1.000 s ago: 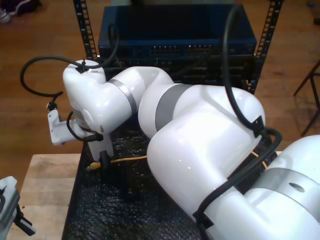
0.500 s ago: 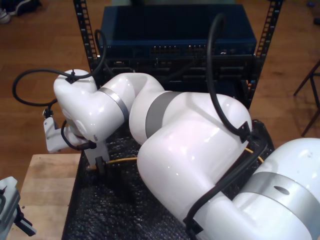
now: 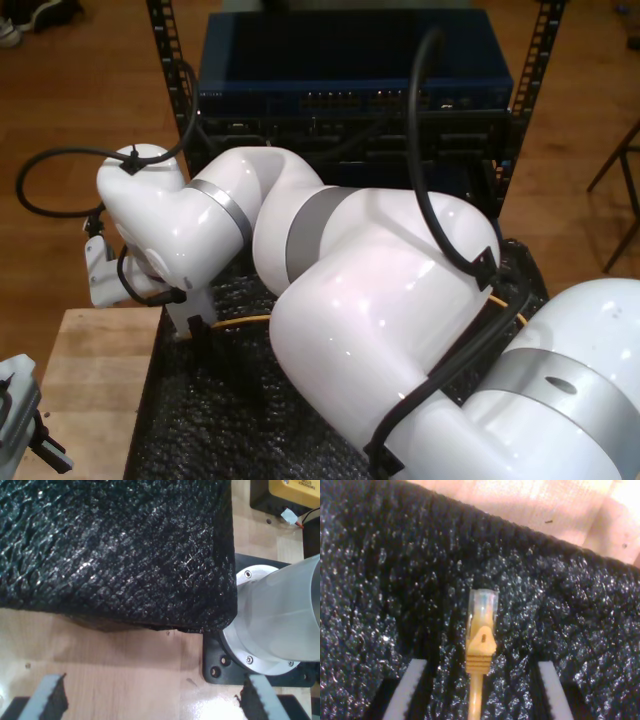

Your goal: Grab the cable and plug it in

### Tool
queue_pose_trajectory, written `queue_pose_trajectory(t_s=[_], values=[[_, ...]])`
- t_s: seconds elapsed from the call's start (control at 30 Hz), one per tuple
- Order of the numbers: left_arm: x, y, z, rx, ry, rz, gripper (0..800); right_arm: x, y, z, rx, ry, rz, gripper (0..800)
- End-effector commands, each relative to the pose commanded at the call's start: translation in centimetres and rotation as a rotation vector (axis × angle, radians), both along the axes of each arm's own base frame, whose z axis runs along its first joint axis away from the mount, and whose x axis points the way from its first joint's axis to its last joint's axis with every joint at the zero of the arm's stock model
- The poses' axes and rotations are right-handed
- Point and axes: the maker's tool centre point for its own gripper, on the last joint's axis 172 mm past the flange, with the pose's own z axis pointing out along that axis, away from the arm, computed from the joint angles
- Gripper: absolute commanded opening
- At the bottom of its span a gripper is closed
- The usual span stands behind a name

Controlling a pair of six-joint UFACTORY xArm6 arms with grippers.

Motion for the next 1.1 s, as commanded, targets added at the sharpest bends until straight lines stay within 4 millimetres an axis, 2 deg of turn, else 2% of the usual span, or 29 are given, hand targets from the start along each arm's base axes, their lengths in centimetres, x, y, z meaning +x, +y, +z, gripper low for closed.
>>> queue_pose_trajectory(t_s=[0.17, 0.33, 0.43, 1.1], values=[[0.0, 0.0, 0.0, 0.0, 0.0, 0.0, 800, 0.04, -0.09, -0.28, -0.002, 0.002, -0.009, 417], [0.0, 0.0, 0.0, 0.0, 0.0, 0.0, 800, 0.07, -0.1, -0.36, -0.002, 0.0, -0.017, 327], [0.0, 0.0, 0.0, 0.0, 0.0, 0.0, 800, 0.16, -0.09, -0.29, 0.001, -0.005, -0.049, 303], [0.0, 0.0, 0.0, 0.0, -0.001, -0.001, 800, -0.16, 0.39, 0.03, 0.001, -0.013, -0.039, 273]])
